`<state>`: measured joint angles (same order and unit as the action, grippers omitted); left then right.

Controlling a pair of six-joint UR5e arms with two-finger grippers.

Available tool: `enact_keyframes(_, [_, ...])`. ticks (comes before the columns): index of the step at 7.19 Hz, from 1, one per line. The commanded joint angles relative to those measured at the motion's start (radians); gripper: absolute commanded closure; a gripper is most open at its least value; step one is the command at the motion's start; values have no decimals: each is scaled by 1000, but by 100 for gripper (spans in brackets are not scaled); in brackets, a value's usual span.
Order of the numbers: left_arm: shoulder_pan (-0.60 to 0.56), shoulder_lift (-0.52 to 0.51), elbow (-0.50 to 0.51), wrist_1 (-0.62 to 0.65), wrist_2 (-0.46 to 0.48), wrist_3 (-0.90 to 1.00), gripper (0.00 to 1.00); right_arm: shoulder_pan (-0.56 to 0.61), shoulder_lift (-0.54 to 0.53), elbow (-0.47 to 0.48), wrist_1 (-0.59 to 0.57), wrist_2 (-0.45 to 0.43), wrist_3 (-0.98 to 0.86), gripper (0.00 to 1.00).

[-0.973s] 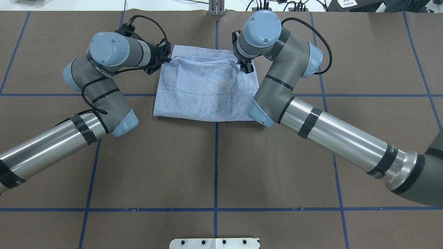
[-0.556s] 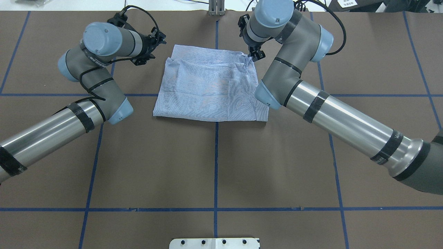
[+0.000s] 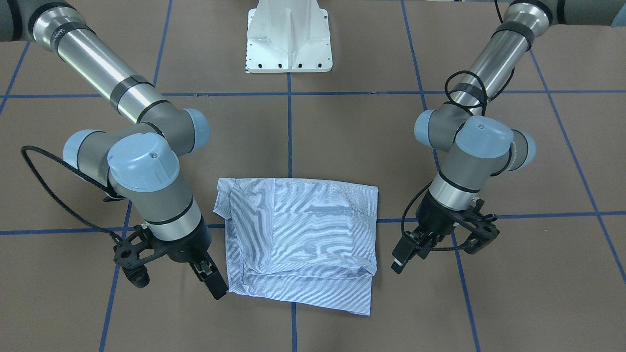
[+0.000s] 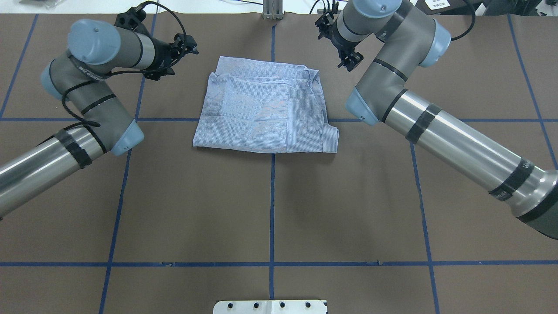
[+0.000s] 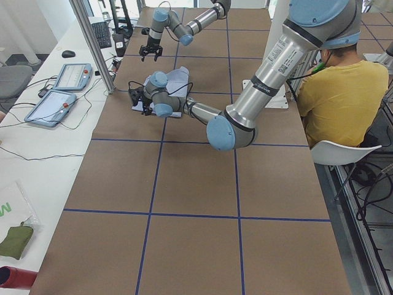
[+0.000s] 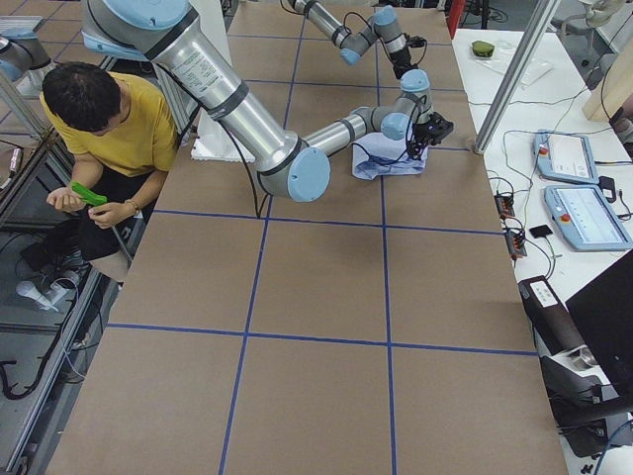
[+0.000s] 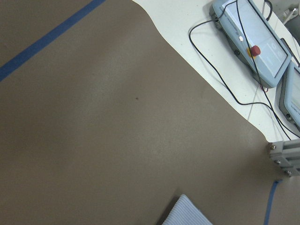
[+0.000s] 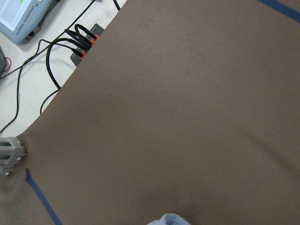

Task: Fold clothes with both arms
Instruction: 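Release the shirt and raise both grippers away from it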

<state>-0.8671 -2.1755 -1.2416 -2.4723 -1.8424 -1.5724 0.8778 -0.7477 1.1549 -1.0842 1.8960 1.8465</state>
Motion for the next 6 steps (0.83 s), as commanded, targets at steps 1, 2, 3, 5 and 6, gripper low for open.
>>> enact_keyframes(1, [-26,197,-215,12,-47,318,0,79,-175,113,1,140,-371,0])
enact_keyframes(2, [-41,294,-301,16,-70,469,0,110,-287,188,3,156,-580,0])
enact_keyframes(3, [-123,390,-358,16,-168,655,0,160,-368,227,1,202,-765,0])
enact_keyframes(5, [-312,486,-364,16,-401,916,0,316,-461,224,-12,361,-1061,0])
enact_keyframes(6, [-369,532,-366,16,-429,1010,0,387,-505,212,-17,411,-1195,0])
